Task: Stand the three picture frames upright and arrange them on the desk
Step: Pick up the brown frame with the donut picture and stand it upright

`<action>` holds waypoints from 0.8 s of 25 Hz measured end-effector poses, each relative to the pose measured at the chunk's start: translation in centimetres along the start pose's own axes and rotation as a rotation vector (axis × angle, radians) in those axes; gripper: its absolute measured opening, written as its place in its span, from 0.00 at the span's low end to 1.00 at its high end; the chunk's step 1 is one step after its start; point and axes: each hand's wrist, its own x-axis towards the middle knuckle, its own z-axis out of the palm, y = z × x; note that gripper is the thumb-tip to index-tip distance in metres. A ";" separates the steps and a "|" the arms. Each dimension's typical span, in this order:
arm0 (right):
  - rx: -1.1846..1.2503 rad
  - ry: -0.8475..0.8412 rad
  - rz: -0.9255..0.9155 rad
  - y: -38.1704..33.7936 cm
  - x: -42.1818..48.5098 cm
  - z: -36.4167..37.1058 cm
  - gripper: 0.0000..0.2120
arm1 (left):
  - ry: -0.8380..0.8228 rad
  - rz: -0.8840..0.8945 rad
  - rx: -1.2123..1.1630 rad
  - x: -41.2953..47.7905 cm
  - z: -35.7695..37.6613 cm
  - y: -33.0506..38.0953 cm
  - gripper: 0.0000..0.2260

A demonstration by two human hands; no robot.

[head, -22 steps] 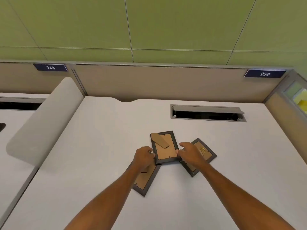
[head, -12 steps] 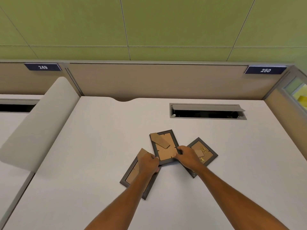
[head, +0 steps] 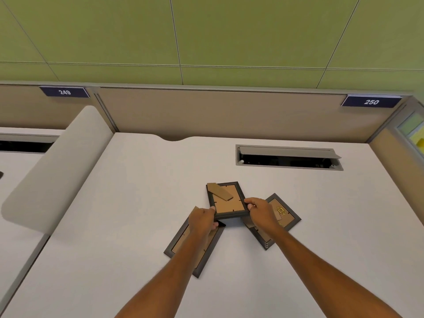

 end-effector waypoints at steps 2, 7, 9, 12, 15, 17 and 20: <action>0.011 0.018 -0.015 -0.2 0.2 -0.5 0.18 | -0.014 -0.006 -0.069 -0.1 -0.3 0.9 0.13; 0.041 0.065 -0.066 -0.8 0.5 -1.6 0.19 | -0.077 -0.020 -0.195 -0.3 -1.0 3.1 0.10; 0.044 0.086 -0.101 -1.1 0.5 -2.1 0.21 | -0.115 -0.028 -0.230 -0.4 -1.3 4.2 0.09; -0.004 0.092 -0.212 -1.5 0.5 -3.1 0.23 | -0.177 -0.054 -0.270 -0.8 -1.7 5.9 0.10; 0.066 0.146 -0.336 -1.7 0.4 -4.0 0.16 | -0.240 -0.059 -0.334 -1.7 -2.1 7.6 0.11; 0.150 0.163 -0.352 -2.3 0.3 -4.5 0.15 | -0.271 -0.029 -0.373 -2.1 -2.2 8.4 0.13; 0.183 0.156 -0.368 -3.0 0.2 -5.0 0.15 | -0.316 0.028 -0.377 -2.7 -2.4 9.0 0.22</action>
